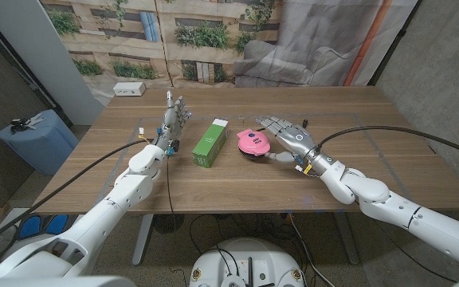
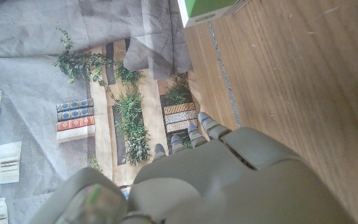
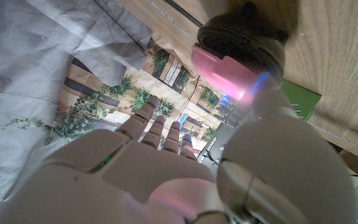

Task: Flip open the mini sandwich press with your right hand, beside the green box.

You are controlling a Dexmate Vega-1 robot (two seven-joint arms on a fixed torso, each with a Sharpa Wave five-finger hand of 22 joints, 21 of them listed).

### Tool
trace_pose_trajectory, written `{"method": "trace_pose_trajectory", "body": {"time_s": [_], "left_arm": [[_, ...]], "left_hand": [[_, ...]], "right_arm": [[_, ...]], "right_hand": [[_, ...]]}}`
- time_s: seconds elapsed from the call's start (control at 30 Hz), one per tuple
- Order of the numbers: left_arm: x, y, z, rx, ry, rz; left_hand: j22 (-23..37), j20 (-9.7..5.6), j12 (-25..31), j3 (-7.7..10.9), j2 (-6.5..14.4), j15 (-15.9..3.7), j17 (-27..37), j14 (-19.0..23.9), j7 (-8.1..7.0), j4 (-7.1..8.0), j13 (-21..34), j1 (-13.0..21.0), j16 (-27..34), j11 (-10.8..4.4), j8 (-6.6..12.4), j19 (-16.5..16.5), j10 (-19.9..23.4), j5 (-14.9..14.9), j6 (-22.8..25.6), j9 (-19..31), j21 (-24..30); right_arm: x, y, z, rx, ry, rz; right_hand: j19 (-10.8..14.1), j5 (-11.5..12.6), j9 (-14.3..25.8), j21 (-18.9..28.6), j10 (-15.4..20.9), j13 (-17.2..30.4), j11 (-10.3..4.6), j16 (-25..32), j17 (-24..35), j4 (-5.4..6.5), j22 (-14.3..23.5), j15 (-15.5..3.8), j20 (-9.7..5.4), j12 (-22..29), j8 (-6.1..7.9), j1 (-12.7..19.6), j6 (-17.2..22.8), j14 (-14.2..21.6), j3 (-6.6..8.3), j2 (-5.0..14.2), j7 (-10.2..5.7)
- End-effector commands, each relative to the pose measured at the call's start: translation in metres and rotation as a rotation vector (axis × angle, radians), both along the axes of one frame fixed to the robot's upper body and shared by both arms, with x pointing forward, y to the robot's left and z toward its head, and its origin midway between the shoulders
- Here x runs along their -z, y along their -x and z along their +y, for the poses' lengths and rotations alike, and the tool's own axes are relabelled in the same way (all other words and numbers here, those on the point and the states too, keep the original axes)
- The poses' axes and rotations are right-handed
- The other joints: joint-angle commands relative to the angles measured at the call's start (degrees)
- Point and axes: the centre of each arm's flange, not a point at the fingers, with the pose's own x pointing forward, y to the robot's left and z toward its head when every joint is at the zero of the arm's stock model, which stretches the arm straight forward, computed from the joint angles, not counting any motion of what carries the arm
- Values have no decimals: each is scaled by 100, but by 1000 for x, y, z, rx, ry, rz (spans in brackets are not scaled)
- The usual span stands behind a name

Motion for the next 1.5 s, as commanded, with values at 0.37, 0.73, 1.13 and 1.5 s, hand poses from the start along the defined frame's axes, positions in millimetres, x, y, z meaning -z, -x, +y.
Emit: {"method": "trace_pose_trajectory", "body": {"time_s": [0.37, 0.73, 1.13, 1.5], "left_arm": [[0, 0, 0, 1, -1, 0], [0, 0, 0, 1, -1, 0], [0, 0, 0, 1, -1, 0], [0, 0, 0, 1, -1, 0]], "left_hand": [[15, -16, 40, -42, 299, -214, 19, -44, -46, 4, 14, -2, 16, 3, 27, 17, -27, 25, -202, 26, 35], [15, -16, 39, -43, 299, -213, 19, -41, -46, 4, 14, -2, 18, 7, 28, 22, -29, 25, -200, 26, 37], [15, -20, 35, -43, 298, -211, 19, -42, -46, 4, 14, -2, 17, -1, 30, 19, -39, 25, -196, 26, 36], [15, -21, 39, -43, 297, -212, 19, -38, -47, 4, 13, -2, 19, -6, 31, 21, -30, 26, -192, 26, 37]], "right_arm": [[-14, 4, 4, -20, -28, -28], [-21, 7, 3, -23, -38, -15], [-25, 10, 3, -39, -73, -11], [-32, 13, 5, -51, -94, -18]], "right_hand": [[49, -10, 17, 34, 46, 14, -16, 53, 11, 36, 7, 21, 0, 7, -8, -52, 55, 76, 7, 19, 9], [57, -6, 18, 31, 60, 14, -14, 48, 13, 37, 7, 30, 8, 5, -21, -67, 63, 73, -1, 35, 2], [64, -3, 18, 28, 64, 14, -15, 47, 14, 39, 7, 55, 25, -1, -28, -87, 80, 80, -11, 46, -8], [65, 0, 19, 25, 90, 15, -13, 48, 16, 41, 7, 54, 38, 3, -19, -107, 138, 92, -21, 59, -44]]}}
